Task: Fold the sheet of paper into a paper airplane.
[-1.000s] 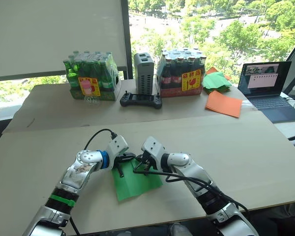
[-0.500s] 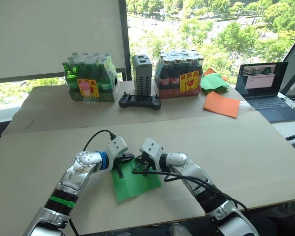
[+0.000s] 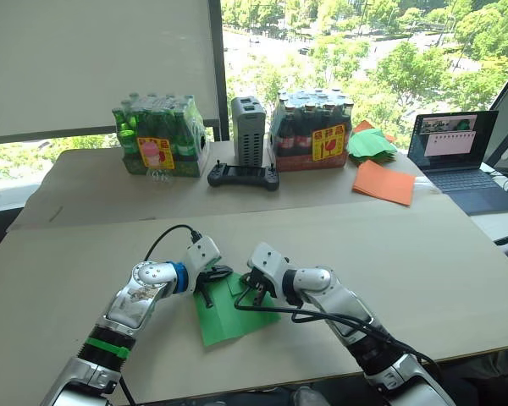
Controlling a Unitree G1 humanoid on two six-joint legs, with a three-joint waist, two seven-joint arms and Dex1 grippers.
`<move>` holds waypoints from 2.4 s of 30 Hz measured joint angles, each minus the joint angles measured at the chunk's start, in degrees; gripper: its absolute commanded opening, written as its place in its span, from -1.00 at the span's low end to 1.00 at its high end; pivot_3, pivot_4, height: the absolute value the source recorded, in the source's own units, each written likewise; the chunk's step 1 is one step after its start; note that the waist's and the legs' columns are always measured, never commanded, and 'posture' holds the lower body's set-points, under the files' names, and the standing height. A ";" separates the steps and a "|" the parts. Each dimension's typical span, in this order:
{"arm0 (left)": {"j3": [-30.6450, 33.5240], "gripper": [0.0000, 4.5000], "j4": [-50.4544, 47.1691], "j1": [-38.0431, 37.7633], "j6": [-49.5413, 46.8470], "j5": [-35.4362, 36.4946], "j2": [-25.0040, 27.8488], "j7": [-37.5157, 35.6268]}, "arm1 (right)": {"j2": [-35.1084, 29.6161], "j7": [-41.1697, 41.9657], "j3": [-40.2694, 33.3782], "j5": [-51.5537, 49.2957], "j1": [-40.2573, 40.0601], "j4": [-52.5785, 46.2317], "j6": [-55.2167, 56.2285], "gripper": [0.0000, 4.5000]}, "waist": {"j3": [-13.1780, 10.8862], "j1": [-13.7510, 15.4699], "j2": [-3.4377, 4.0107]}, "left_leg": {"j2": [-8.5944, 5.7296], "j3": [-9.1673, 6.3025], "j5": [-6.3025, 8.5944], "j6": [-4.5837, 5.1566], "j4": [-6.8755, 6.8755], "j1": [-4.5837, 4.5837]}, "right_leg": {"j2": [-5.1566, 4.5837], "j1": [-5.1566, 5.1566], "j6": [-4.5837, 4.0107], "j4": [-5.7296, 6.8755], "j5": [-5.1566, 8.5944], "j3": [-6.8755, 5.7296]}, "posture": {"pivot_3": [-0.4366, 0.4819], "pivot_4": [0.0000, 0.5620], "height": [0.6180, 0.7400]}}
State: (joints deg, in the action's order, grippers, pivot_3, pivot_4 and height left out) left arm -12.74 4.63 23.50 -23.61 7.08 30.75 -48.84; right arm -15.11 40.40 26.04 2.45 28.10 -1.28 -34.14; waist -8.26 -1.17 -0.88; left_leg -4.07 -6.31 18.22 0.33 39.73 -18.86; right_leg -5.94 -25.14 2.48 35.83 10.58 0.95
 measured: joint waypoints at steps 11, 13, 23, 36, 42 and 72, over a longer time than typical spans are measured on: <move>0.00 -1.00 0.25 -0.07 0.14 -0.09 -0.04 -0.62 | -4.21 0.73 -1.44 -1.63 -3.44 -6.65 -3.99 -0.99 | 0.15 0.36 -0.04 | 0.00 -0.01 0.02 0.03 0.00 0.04 | -0.02 0.10 0.06 -0.04 0.04 0.00 | -0.05 -0.47 0.74; 0.00 -1.00 0.33 -0.06 0.20 -0.10 -0.05 -0.66 | -4.72 0.76 -1.65 -1.80 -3.94 -7.59 -4.67 -0.99 | 0.16 0.35 -0.04 | 0.00 -0.02 0.02 0.04 0.00 0.05 | -0.03 0.12 0.07 -0.04 0.04 0.00 | -0.05 -0.47 0.74; -0.02 -1.00 0.86 0.11 1.05 -0.24 -0.12 -0.96 | -5.90 0.43 -3.51 -4.45 -5.00 -11.03 -8.87 -0.99 | 0.17 0.44 -0.06 | 0.00 -0.03 0.03 0.05 0.01 0.06 | -0.05 0.13 0.10 -0.05 0.06 0.00 | -0.05 -0.47 0.74; 2.46 -1.00 -0.87 0.38 -3.90 2.30 0.00 -1.39 | -3.09 0.67 -16.45 -18.96 -3.76 -22.10 -12.20 -0.99 | 0.07 0.32 -0.12 | 0.01 -0.10 0.04 0.07 0.00 -0.29 | -0.06 -0.19 0.10 -0.09 0.06 -0.08 | -0.05 -0.47 0.74; 13.96 -0.75 -9.45 -3.41 -15.47 10.81 2.29 0.77 | -3.59 -0.85 -12.54 -17.18 -5.07 -20.61 -9.51 -1.00 | 0.01 -0.18 -0.13 | 0.00 0.00 -0.19 -0.38 0.03 -0.98 | -0.12 -1.11 0.07 0.06 0.04 -0.02 | -0.05 -0.47 0.74; 31.37 0.27 -23.98 -21.01 -37.11 33.79 -4.07 16.44 | -0.97 0.58 -0.32 -7.78 -1.38 0.17 4.95 -1.00 | -0.06 0.19 -0.24 | 0.01 0.01 -0.19 -0.40 0.01 -0.96 | -0.14 -1.06 -0.03 0.01 -0.03 -0.07 | -0.05 -0.47 0.74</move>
State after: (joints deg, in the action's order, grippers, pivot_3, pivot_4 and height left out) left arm 18.63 -19.35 2.49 -60.73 40.87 26.67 -32.40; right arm -16.08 40.99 25.72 -5.33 26.72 -1.11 -29.19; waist -8.32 -0.97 -1.12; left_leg -4.06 -6.30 18.03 -0.07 39.75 -19.83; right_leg -6.08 -26.20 2.45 35.84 10.55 0.89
